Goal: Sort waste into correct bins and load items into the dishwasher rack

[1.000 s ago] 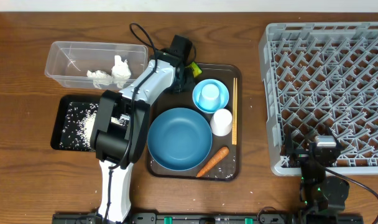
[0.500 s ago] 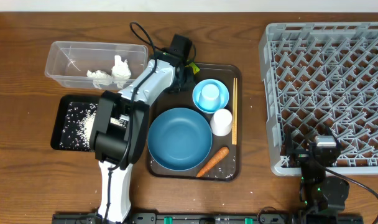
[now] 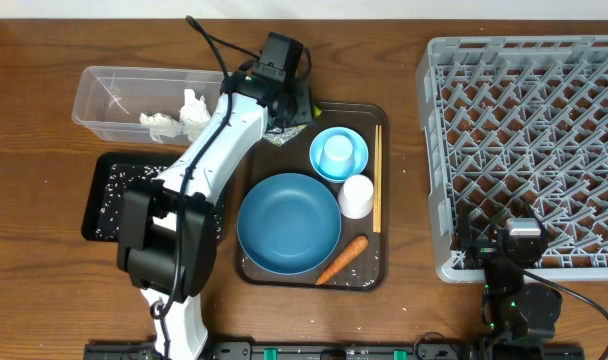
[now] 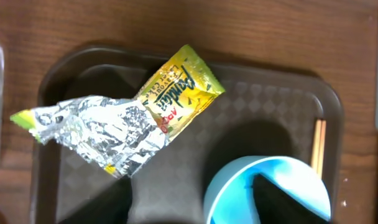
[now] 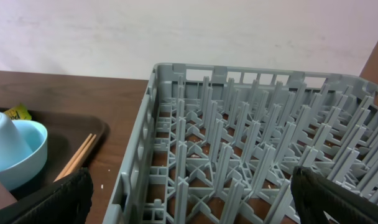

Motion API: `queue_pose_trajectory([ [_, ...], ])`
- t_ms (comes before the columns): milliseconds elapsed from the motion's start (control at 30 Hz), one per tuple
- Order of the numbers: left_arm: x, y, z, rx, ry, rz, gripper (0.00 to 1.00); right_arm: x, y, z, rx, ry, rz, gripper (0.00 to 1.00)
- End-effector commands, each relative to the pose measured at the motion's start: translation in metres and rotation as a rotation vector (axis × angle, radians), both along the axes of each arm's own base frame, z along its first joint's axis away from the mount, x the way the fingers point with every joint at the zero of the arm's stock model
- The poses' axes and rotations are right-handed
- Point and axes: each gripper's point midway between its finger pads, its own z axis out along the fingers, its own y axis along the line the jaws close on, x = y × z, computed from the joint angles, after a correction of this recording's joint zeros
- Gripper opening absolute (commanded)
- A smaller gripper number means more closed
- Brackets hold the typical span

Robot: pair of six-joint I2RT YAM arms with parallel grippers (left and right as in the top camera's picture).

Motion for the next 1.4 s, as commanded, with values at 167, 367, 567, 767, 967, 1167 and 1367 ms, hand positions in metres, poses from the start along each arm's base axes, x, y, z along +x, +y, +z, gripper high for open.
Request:
queue_pose_trajectory([
  [167,0.003,-0.002,-0.058,0.070,0.070,-0.080,0.73,0.000,0.000,0.000,0.013,-0.001,0.001,0.99],
  [367,0.008,-0.004,-0.071,0.076,0.065,-0.094,0.73,0.000,0.000,0.000,0.013,-0.001,0.001,0.99],
  [567,0.007,-0.003,-0.076,0.091,0.071,-0.113,0.73,0.000,0.000,-0.001,0.013,-0.001,0.001,0.99],
  [767,0.006,0.001,-0.083,0.141,0.065,-0.180,0.72,0.000,0.000,-0.001,0.013,-0.001,0.001,0.99],
  [967,0.008,0.010,-0.098,0.204,0.069,-0.186,0.70,0.000,0.000,-0.001,0.013,-0.001,0.001,0.99],
  [1167,0.011,0.012,-0.106,0.226,0.064,-0.201,0.53,0.000,0.000,-0.001,0.013,-0.001,0.002,0.99],
  [1367,0.015,0.010,-0.105,0.220,0.046,-0.199,0.34,0.000,0.000,0.000,0.013,-0.001,0.001,0.99],
])
